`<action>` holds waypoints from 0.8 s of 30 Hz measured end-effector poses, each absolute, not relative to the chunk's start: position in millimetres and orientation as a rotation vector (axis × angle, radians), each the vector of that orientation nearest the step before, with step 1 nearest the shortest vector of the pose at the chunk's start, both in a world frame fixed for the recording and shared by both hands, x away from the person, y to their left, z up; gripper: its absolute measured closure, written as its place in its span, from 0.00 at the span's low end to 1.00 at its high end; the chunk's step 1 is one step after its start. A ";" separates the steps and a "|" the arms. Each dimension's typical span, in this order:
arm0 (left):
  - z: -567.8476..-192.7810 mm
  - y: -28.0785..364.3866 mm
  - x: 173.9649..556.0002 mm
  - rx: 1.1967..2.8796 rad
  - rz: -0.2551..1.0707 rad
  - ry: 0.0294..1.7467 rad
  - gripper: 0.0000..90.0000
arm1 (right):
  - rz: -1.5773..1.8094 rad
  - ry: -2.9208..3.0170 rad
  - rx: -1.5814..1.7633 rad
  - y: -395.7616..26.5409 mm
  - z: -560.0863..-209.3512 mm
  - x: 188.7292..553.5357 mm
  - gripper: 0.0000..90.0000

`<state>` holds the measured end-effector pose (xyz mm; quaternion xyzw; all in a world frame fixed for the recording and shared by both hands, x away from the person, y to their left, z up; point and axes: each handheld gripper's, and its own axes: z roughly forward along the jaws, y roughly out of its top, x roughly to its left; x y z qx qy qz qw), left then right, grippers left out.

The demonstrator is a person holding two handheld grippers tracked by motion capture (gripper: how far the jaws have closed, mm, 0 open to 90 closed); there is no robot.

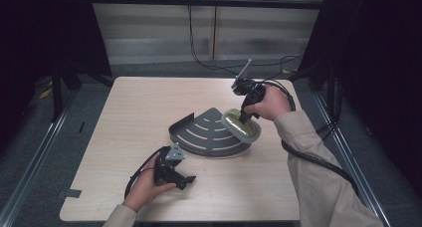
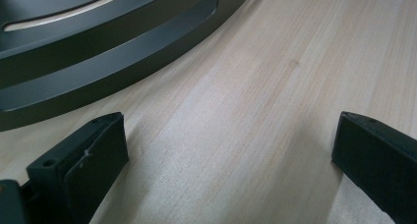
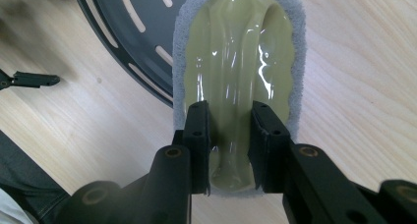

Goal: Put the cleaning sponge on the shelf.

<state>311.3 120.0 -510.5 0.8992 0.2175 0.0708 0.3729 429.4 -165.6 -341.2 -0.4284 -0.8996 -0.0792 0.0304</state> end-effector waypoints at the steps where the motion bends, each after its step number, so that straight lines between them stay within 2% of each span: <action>1: -510.5 120.0 311.3 2.304 0.181 0.557 0.00 | -0.246 -2.772 -1.324 -165.7 -341.1 430.5 0.79; 24: -510.5 120.0 311.3 2.304 0.181 0.557 0.00 | -0.246 -2.765 -1.343 -151.7 -352.9 447.1 0.79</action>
